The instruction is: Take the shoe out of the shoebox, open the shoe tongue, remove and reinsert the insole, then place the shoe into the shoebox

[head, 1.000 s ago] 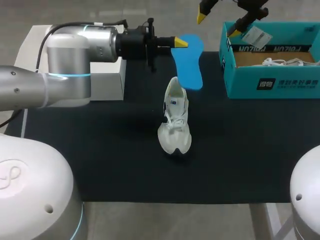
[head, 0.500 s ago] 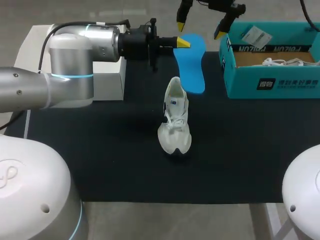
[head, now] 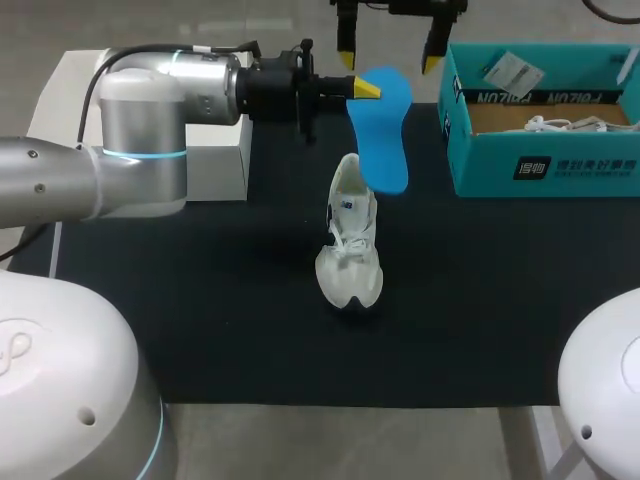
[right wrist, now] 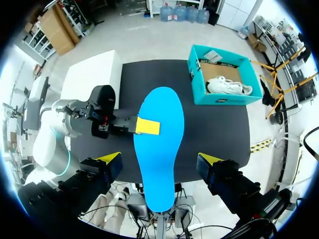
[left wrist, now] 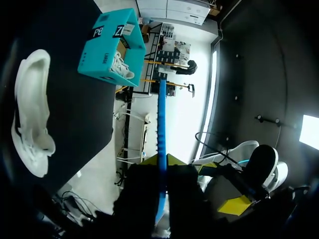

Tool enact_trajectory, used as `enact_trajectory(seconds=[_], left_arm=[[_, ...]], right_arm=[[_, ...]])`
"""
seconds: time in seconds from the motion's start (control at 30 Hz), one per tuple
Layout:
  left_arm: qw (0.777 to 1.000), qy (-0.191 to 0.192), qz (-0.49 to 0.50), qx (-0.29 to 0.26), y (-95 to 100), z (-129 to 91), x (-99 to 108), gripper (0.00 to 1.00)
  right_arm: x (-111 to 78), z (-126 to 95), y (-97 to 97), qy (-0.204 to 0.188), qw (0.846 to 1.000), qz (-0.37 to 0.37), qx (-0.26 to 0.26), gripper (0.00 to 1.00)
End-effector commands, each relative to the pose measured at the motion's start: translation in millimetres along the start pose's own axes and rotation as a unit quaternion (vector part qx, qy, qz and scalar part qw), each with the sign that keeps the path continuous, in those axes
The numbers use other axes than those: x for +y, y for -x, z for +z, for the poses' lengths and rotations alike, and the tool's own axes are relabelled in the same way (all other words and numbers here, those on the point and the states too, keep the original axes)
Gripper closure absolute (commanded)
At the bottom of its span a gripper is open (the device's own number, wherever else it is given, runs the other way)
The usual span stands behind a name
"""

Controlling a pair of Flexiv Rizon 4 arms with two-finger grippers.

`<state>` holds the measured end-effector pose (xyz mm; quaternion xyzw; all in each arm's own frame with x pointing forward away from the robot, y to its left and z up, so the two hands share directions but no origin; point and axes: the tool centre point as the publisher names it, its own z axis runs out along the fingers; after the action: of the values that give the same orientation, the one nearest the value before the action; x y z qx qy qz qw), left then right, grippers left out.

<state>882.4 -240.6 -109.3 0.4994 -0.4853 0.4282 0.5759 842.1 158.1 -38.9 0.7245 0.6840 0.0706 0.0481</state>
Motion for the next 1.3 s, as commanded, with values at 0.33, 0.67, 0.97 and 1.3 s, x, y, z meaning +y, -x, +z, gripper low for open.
enact_trajectory(seconds=[0.33, 0.67, 0.97, 1.3], left_arm=[[1.0, 0.0, 0.004, 0.003, -0.9, 0.3, 1.8, 1.0], [1.0, -0.004, 0.005, 0.005, -1.1, -0.2, 2.1, 1.0], [1.0, -0.005, 0.007, 0.007, -1.6, -0.1, 2.0, 1.0], [1.0, -0.006, 0.008, 0.011, -1.6, -0.9, 1.9, 1.0]], right_arm=[[0.5, 0.4, -2.0, -0.004, 1.0, 0.0, -0.002, 0.0], [0.5, 0.8, -1.1, -0.005, 1.0, 0.0, 0.001, 0.0], [0.5, 0.9, 0.6, -0.005, 1.0, 0.001, 0.006, 0.0], [0.2, 3.5, 4.4, -0.006, 0.996, -0.009, 0.091, 0.0]])
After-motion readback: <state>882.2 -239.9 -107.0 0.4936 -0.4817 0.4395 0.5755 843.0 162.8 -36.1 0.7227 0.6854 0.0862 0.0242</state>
